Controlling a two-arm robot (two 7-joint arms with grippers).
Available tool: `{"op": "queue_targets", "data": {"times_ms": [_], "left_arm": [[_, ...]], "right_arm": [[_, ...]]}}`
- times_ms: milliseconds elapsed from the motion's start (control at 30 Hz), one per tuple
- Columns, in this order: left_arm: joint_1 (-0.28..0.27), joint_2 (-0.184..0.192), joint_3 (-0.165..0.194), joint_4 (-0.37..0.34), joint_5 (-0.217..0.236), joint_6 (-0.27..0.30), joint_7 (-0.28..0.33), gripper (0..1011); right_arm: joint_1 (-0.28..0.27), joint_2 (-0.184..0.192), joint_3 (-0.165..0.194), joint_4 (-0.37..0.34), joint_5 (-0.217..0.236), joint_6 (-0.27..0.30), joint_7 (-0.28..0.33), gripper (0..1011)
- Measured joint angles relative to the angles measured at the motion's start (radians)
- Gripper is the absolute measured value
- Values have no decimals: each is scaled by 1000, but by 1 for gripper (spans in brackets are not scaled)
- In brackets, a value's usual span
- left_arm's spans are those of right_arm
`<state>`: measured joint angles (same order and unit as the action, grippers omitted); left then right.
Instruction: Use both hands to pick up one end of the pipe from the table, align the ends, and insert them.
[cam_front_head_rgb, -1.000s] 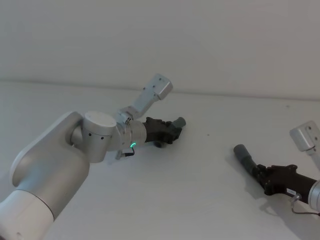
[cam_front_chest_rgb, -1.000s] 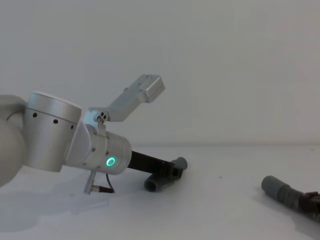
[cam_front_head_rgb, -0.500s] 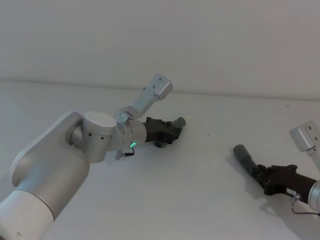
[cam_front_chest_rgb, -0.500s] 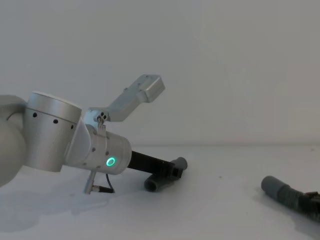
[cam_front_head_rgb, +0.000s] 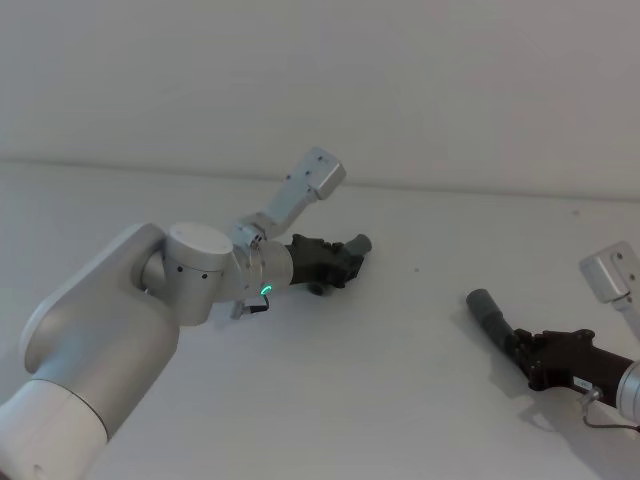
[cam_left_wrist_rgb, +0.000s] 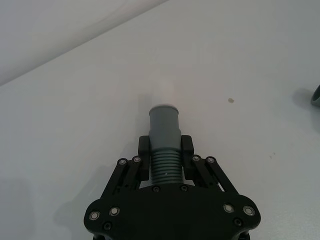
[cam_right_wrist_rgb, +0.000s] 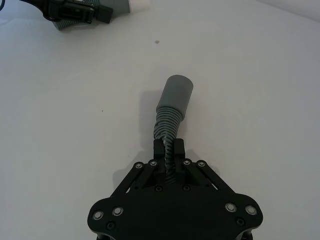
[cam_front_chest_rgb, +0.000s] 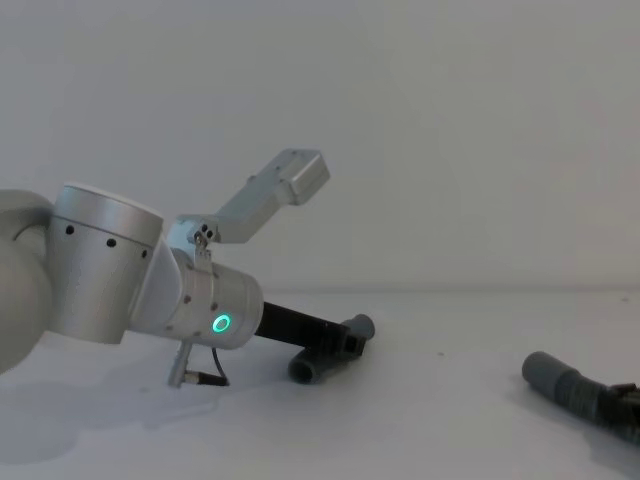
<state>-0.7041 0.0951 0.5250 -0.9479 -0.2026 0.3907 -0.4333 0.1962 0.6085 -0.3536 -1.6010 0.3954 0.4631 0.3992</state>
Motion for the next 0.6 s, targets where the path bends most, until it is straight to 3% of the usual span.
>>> {"op": "queue_targets", "data": {"times_ms": [600], "left_arm": [[0,0,0,0,0,0,0,347]], "right_arm": [[0,0,0,0,0,0,0,85]]}}
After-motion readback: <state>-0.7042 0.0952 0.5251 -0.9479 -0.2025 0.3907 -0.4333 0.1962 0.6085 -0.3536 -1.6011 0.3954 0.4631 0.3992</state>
